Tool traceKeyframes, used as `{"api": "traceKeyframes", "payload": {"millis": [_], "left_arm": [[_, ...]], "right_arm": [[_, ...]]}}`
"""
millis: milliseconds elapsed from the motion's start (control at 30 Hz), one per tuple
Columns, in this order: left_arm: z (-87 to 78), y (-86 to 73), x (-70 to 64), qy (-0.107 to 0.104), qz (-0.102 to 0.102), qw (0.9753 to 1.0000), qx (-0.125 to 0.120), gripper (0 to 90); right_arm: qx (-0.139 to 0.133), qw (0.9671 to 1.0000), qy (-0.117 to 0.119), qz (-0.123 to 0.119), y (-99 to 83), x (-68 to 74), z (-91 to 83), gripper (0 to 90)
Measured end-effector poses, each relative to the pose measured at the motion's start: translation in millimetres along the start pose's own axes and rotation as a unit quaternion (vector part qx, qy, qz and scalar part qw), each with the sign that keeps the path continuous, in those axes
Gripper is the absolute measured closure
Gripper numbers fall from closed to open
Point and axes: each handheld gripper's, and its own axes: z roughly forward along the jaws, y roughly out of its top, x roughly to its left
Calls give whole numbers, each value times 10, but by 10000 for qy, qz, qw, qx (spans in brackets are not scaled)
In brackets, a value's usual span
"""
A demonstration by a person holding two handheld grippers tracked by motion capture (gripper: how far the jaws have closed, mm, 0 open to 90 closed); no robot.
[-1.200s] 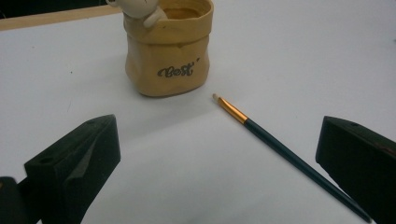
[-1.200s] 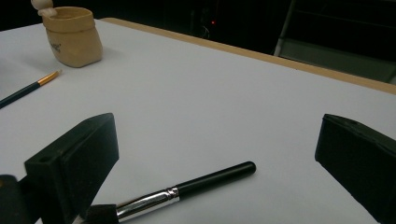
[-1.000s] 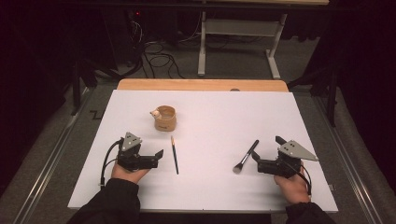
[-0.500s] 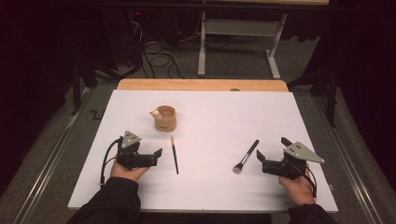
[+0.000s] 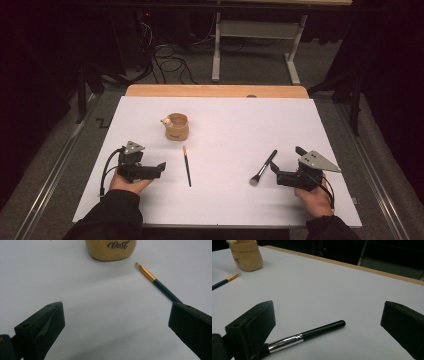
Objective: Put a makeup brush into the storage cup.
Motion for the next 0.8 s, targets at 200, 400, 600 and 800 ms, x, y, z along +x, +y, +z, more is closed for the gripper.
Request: {"api": "traceKeyframes", "payload": {"millis": [200,400,600,800], "left_arm": [[-66,78,55,-21,-100,9993,358,7],[-90,118,53,-113,-171,9966,797,5],[-78,121,31,-217,-215,9926,1179,5],[-42,150,-15,-276,-189,9892,1429,5]], "right_arm": [[-33,9999,65,76,9,0,-2,4],[-105,9998,119,121,30,11,-13,4],[-59,9998,159,91,32,22,8,5],[-51,9997,200,90,32,19,9,5]]}}
